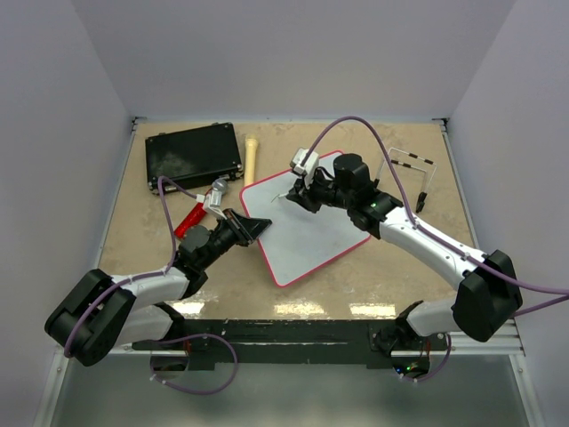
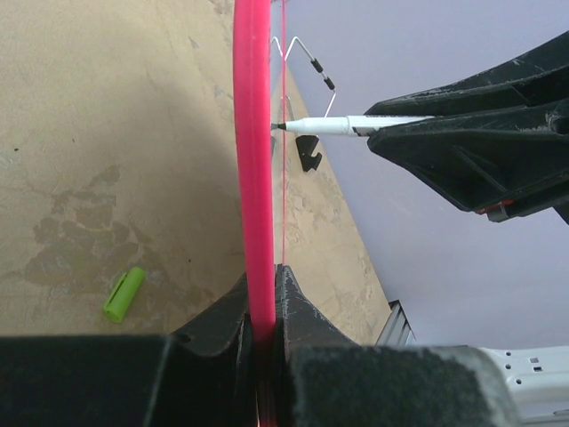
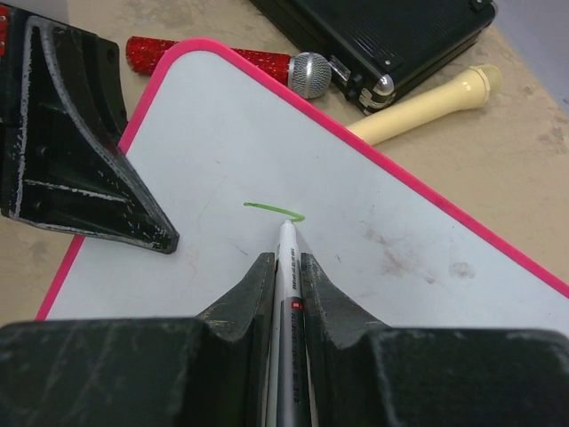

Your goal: Write a sentence on the whiteboard

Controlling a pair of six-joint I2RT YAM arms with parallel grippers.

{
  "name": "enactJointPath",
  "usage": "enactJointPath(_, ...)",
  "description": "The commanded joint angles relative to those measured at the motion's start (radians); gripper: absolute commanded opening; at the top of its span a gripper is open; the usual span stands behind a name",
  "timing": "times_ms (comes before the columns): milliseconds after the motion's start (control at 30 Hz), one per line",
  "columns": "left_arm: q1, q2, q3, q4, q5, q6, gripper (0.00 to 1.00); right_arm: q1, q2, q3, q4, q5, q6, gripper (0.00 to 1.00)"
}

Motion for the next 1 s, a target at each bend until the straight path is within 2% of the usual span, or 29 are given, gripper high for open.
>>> enactJointPath(0,-0.005,0.0,0.009,0.136,-0.01,0.033,0.0,-0.003,0.002,0.028,-0.011,-0.075,-0.021,0.0)
enactJointPath(600,-0.005,0.022,0.009,0.156,0.004,0.028,0.0,0.001,0.014,0.053,-0.008,-0.055,-0.007,0.0)
enactJointPath(967,-0.005,0.022,0.009,0.156,0.003,0.036,0.0,-0.001,0.002,0.037,-0.093,-0.119,-0.083,0.0)
